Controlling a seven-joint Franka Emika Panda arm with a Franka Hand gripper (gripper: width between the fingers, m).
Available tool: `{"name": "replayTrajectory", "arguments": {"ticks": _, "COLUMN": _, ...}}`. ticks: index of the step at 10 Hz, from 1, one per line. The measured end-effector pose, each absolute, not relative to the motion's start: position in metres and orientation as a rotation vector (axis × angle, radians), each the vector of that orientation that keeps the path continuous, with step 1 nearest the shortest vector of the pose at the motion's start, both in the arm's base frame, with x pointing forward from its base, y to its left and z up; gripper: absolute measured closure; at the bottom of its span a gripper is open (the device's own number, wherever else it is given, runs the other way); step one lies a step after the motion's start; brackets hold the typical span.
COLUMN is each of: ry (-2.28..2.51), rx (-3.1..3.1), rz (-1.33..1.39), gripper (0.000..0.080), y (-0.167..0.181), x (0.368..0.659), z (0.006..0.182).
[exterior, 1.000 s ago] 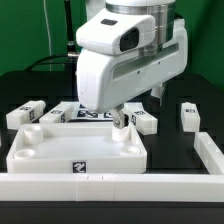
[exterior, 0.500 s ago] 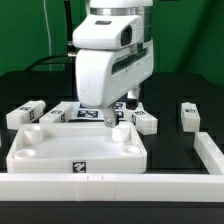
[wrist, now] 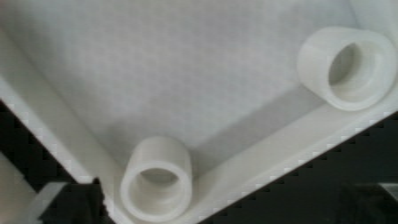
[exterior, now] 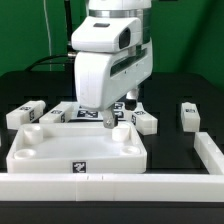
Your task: Assemble desk
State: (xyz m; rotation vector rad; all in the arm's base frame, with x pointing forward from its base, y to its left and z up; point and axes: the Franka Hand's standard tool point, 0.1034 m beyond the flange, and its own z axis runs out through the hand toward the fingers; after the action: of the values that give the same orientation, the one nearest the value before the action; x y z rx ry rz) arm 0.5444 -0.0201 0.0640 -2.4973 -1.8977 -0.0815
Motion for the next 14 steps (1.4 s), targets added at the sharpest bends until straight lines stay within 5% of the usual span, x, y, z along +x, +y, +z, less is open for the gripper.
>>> {"name": "replayTrajectory", "arguments": {"ticks": 3, "ry": -2.223, "rx": -2.239, "rz": -0.051, "gripper": 0.0150, "y": -0.054, "x": 0.522, "z": 0.054}}
{"name": "replayTrajectory", "arguments": {"ticks": 7, "ry": -2.190, "rx": -2.241, "rz": -0.022, "gripper": 0.0150, "y": -0.057, "x": 0.514, "z": 0.049}}
{"name": "replayTrajectory", "arguments": {"ticks": 11, "ry": -2.227, "rx": -2.171, "rz": -0.002, "gripper": 0.0150, "y": -0.057, "x": 0.473, "z": 0.026}}
{"name": "replayTrajectory", "arguments": {"ticks": 14, "ry": -2.236, "rx": -2.155, "rz": -0.009, "gripper": 0.0150, "y": -0.059, "x": 0.469, "z": 0.011}}
